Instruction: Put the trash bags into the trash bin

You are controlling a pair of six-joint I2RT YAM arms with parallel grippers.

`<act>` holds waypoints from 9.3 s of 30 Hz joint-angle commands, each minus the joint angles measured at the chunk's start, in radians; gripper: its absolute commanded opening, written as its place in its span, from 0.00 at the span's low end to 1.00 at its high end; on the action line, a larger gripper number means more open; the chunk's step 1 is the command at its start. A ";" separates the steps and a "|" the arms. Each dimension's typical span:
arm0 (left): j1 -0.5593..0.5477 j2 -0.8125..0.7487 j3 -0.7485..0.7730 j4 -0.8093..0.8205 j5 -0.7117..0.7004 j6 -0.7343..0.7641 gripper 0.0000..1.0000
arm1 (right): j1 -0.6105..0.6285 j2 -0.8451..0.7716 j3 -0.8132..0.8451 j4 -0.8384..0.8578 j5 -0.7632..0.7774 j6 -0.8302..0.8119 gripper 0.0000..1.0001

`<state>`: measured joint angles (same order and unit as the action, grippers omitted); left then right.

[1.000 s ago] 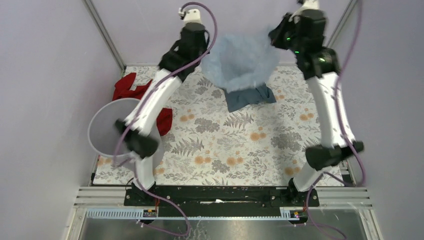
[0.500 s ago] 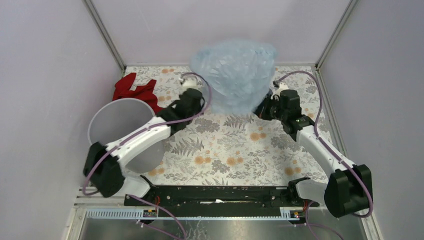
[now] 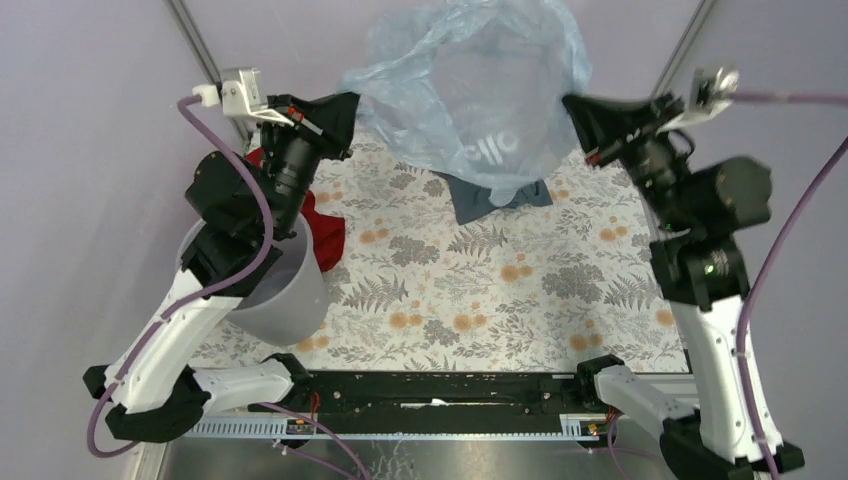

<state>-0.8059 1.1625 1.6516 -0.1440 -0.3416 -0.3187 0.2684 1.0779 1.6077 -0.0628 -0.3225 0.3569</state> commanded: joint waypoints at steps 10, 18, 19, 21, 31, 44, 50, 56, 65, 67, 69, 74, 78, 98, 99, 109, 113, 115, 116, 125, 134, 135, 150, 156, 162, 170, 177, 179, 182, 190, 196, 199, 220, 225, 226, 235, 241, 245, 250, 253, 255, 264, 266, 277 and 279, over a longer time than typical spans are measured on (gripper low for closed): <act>-0.063 -0.110 -0.566 -0.250 -0.028 -0.212 0.00 | 0.005 -0.164 -0.704 -0.126 -0.038 0.122 0.00; -0.080 -0.014 0.125 -0.354 0.038 -0.087 0.00 | 0.006 -0.001 0.145 -0.388 -0.035 0.017 0.00; -0.080 -0.035 0.110 -0.318 0.033 -0.097 0.00 | 0.006 -0.036 0.140 -0.351 -0.038 0.024 0.00; -0.080 -0.084 0.011 -0.291 -0.011 -0.118 0.00 | 0.006 -0.127 0.012 -0.239 -0.038 0.039 0.00; -0.081 -0.148 -0.607 -0.470 -0.099 -0.275 0.00 | 0.005 -0.204 -0.870 -0.104 -0.190 0.230 0.00; -0.078 -0.167 -0.151 -0.192 0.052 -0.103 0.00 | 0.005 -0.110 -0.077 -0.256 -0.141 0.072 0.00; -0.075 -0.136 -0.495 -0.462 -0.186 -0.341 0.00 | 0.005 -0.202 -0.605 -0.257 -0.073 0.101 0.00; -0.076 -0.181 -0.597 -0.497 -0.138 -0.311 0.00 | 0.006 -0.252 -0.782 -0.202 -0.104 0.136 0.00; -0.078 -0.177 -0.198 -0.335 0.171 -0.206 0.00 | 0.005 -0.121 -0.353 -0.229 -0.341 0.099 0.00; -0.079 -0.203 -0.284 -0.261 0.234 -0.253 0.00 | 0.007 -0.124 -0.408 -0.152 -0.413 0.137 0.00; -0.083 -0.197 -0.350 -0.224 0.269 -0.309 0.00 | 0.010 -0.125 -0.456 -0.076 -0.465 0.188 0.00; -0.140 -0.118 -0.387 -0.182 0.304 -0.340 0.00 | 0.039 -0.122 -0.573 0.158 -0.519 0.379 0.00; -0.170 -0.066 -0.378 -0.162 0.303 -0.326 0.00 | 0.051 -0.103 -0.632 0.194 -0.540 0.393 0.00; -0.171 0.147 -0.089 -0.441 0.049 -0.233 0.00 | 0.072 -0.047 -0.541 0.198 -0.546 0.379 0.05; -0.171 0.171 -0.069 -0.463 0.033 -0.230 0.00 | 0.075 -0.040 -0.547 0.195 -0.544 0.372 0.07; -0.166 0.245 -0.040 -0.445 0.039 -0.232 0.00 | 0.108 -0.048 -0.596 0.119 -0.494 0.240 0.55; -0.162 0.250 -0.026 -0.441 0.054 -0.233 0.00 | 0.138 -0.041 -0.588 0.073 -0.453 0.187 0.67; -0.162 0.251 -0.021 -0.441 0.061 -0.235 0.00 | 0.170 -0.041 -0.577 0.002 -0.392 0.149 0.69; -0.161 0.252 -0.019 -0.441 0.060 -0.235 0.00 | 0.185 -0.041 -0.569 -0.018 -0.362 0.134 0.69; -0.156 0.268 -0.001 -0.436 0.078 -0.242 0.00 | 0.312 -0.050 -0.534 -0.099 -0.132 0.098 0.73; -0.154 0.259 0.006 -0.440 0.083 -0.249 0.00 | 0.341 -0.023 -0.589 0.022 -0.150 0.197 0.59; -0.152 0.259 0.009 -0.445 0.085 -0.248 0.00 | 0.343 -0.021 -0.595 0.040 -0.155 0.203 0.51; -0.140 -0.016 -0.041 -0.839 -0.252 -0.221 0.99 | 0.343 -0.111 -0.659 -0.063 0.293 0.136 0.00; -0.086 -0.038 -0.033 -1.255 -0.594 -0.425 0.99 | 0.344 -0.144 -0.663 -0.056 0.317 0.087 0.00; 0.146 0.052 -0.152 -1.308 -0.535 -0.540 0.99 | 0.344 -0.156 -0.676 -0.059 0.307 0.088 0.00; 0.162 0.038 -0.257 -1.069 -0.389 -0.460 0.78 | 0.345 -0.184 -0.684 -0.091 0.313 0.087 0.00; 0.162 0.052 -0.257 -1.072 -0.326 -0.406 0.45 | 0.345 -0.195 -0.681 -0.096 0.317 0.078 0.00; 0.162 0.049 -0.245 -1.089 -0.291 -0.385 0.35 | 0.344 -0.198 -0.679 -0.094 0.317 0.071 0.00; 0.162 0.032 -0.222 -1.107 -0.240 -0.361 0.24 | 0.344 -0.205 -0.672 -0.097 0.356 0.056 0.00; 0.161 -0.016 -0.186 -0.952 0.138 -0.257 0.07 | 0.343 -0.242 -0.646 -0.117 0.444 -0.007 0.00; 0.073 0.089 -0.109 -0.776 0.222 -0.257 0.01 | 0.344 -0.312 -0.620 -0.149 0.521 -0.058 0.00; -0.018 0.185 -0.044 -0.689 0.238 -0.258 0.00 | 0.344 -0.365 -0.606 -0.170 0.562 -0.089 0.00; -0.218 0.525 0.105 -0.547 0.359 -0.246 0.14 | 0.345 -0.577 -0.407 -0.349 0.839 -0.291 0.00; -0.217 0.487 0.103 -0.564 0.347 -0.226 0.43 | 0.344 -0.597 -0.431 -0.344 0.880 -0.315 0.00; -0.218 0.475 0.103 -0.566 0.347 -0.223 0.49 | 0.344 -0.590 -0.428 -0.349 0.880 -0.317 0.00; -0.218 0.277 0.055 -0.555 0.295 -0.175 0.82 | 0.345 -0.417 -0.301 -0.358 0.897 -0.430 0.00; -0.216 -0.055 -0.163 -0.460 0.154 -0.178 0.99 | 0.344 -0.187 -0.070 -0.180 0.730 -0.436 0.00; -0.216 -0.269 -0.270 -0.450 0.108 -0.184 0.99 | 0.344 0.047 0.144 -0.115 0.390 -0.351 0.00; -0.216 -0.437 -0.318 -0.516 0.042 -0.230 0.99 | 0.353 0.373 0.525 0.008 -0.071 -0.046 0.00; -0.216 -0.495 -0.338 -0.547 0.015 -0.262 0.99 | 0.427 0.480 0.624 0.156 -0.161 0.069 0.00; -0.216 -0.523 -0.349 -0.552 0.009 -0.277 0.99 | 0.443 0.493 0.631 0.220 -0.166 0.113 0.00; -0.217 -0.536 -0.356 -0.513 -0.031 -0.266 0.99 | 0.443 0.181 0.245 0.264 0.343 0.002 0.00; -0.217 -0.520 -0.351 -0.494 -0.034 -0.255 0.99 | 0.443 0.128 0.181 0.273 0.449 0.001 0.00; -0.216 -0.445 -0.293 -0.460 -0.051 -0.235 0.99 | 0.443 0.076 0.038 0.206 0.450 0.126 0.00; -0.216 -0.447 -0.293 -0.457 -0.061 -0.235 0.99 | 0.443 0.044 -0.068 0.217 0.492 0.110 0.00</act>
<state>-1.0203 0.7223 1.3159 -0.6746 -0.3729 -0.5720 0.7124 1.1320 1.6855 0.1650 0.1028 0.4480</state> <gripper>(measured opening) 0.988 0.011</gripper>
